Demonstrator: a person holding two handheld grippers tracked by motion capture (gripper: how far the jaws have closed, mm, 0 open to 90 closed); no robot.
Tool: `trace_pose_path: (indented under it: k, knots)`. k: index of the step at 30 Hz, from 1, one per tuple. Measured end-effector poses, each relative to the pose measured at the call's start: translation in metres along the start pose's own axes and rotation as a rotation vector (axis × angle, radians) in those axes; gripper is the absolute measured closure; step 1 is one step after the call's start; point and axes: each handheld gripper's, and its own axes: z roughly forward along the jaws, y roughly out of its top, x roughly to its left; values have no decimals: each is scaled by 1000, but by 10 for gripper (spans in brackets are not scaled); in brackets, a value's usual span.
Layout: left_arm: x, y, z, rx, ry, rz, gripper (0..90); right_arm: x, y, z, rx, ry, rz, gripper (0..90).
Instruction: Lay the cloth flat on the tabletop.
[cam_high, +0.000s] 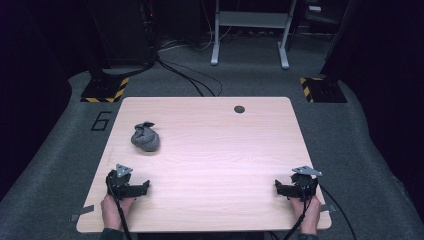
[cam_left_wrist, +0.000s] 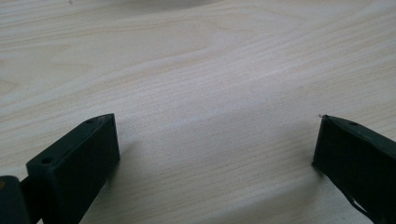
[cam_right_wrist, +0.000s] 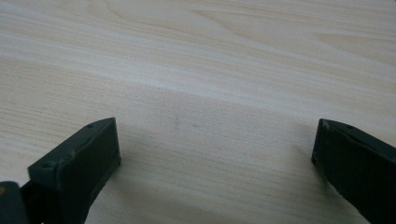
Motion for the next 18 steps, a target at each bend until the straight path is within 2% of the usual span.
trace_pose_path:
  k: [5, 7, 14, 18]
  knots:
    - [-2, 0, 0, 1, -35, 36, 1, 0, 0, 0, -2, -8, 0, 5]
    - [-3, 0, -1, 9, -39, 39, 0, 0, 0, 0, -1, -9, 6, 6]
    - [-8, 2, 1, 6, -7, 8, 0, 0, 0, 0, -1, -7, 5, 8]
    - [-7, 5, 2, 27, -13, 11, 1, -1, 0, 0, -1, -6, -3, 14]
